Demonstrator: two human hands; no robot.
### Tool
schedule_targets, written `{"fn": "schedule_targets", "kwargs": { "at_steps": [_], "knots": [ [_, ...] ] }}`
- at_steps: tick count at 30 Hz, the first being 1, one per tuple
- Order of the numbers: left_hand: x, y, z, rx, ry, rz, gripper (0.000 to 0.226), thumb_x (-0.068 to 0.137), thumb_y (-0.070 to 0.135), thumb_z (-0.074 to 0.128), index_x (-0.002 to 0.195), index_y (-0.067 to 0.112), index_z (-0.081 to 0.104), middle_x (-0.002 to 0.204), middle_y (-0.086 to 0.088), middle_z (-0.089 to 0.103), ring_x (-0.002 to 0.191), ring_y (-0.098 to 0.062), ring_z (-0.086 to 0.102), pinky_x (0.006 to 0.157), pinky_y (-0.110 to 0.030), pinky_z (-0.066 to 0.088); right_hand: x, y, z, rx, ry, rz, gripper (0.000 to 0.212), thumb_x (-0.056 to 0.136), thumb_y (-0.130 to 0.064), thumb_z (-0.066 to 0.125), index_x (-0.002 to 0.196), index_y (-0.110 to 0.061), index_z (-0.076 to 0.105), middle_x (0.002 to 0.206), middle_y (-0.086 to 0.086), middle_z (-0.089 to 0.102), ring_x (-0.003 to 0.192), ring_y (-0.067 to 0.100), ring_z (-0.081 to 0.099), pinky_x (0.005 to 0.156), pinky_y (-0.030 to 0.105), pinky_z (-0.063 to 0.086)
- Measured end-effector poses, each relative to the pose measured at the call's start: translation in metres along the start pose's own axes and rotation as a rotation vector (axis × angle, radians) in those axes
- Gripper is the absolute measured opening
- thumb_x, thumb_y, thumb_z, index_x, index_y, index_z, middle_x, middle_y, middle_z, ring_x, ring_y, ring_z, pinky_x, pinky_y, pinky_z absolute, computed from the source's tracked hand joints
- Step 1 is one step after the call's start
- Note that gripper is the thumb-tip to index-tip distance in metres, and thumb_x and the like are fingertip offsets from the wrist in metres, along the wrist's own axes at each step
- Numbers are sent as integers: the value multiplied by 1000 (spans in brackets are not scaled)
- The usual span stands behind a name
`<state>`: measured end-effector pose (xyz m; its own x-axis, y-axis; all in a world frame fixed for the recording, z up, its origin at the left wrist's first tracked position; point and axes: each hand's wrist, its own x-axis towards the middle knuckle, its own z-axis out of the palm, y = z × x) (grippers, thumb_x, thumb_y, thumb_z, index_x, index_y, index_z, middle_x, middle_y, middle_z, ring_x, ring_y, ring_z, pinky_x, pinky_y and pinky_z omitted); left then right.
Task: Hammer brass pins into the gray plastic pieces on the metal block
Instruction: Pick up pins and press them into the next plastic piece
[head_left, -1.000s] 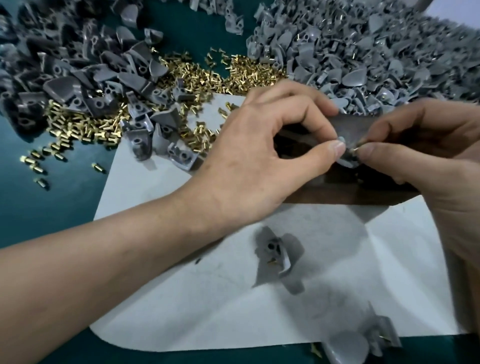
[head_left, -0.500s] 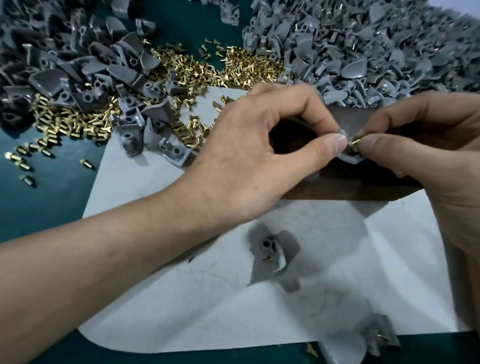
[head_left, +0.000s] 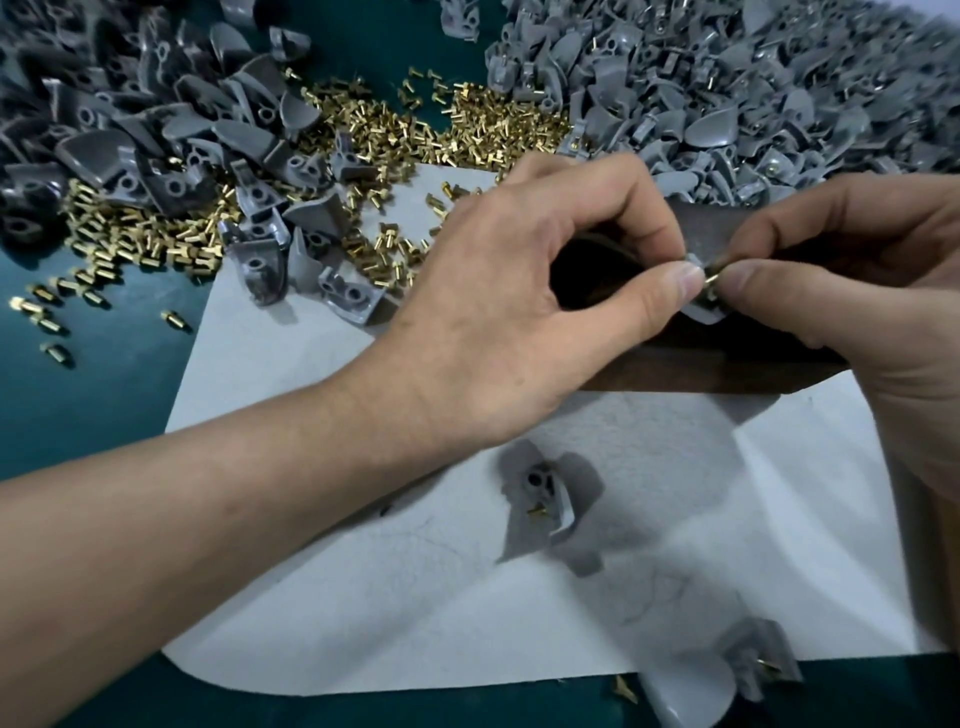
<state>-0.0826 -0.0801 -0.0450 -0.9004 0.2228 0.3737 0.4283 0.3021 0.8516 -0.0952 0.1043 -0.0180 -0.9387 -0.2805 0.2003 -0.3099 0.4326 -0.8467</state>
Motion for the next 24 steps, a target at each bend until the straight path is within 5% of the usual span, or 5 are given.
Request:
{"fn": "schedule_targets", "kwargs": {
  "at_steps": [12, 21, 24],
  "knots": [
    [0, -1, 2, -24, 19, 7, 10, 87, 26, 66, 85, 16, 66, 79, 11, 62, 80, -8, 54, 73, -24, 44, 0, 0, -1, 28, -3, 13, 5, 66, -36, 72, 70, -33, 72, 57, -10, 67, 44, 1, 57, 45, 9, 42],
    [-1, -2, 2, -5, 24, 39, 11, 88, 23, 66, 86, 13, 66, 78, 12, 60, 78, -6, 52, 73, -21, 40, 0, -2, -1, -18, -33, 9, 15, 67, -45, 75, 76, -33, 72, 64, -5, 69, 49, 10, 61, 47, 24, 51],
    [-1, -1, 2, 27, 26, 56, 10, 88, 22, 66, 87, 13, 66, 80, 10, 61, 81, -5, 51, 74, -19, 39, 0, -5, -1, -52, -66, 16, 31, 65, -60, 73, 79, -33, 72, 66, -1, 69, 49, 21, 61, 43, 40, 52]
  ]
}}
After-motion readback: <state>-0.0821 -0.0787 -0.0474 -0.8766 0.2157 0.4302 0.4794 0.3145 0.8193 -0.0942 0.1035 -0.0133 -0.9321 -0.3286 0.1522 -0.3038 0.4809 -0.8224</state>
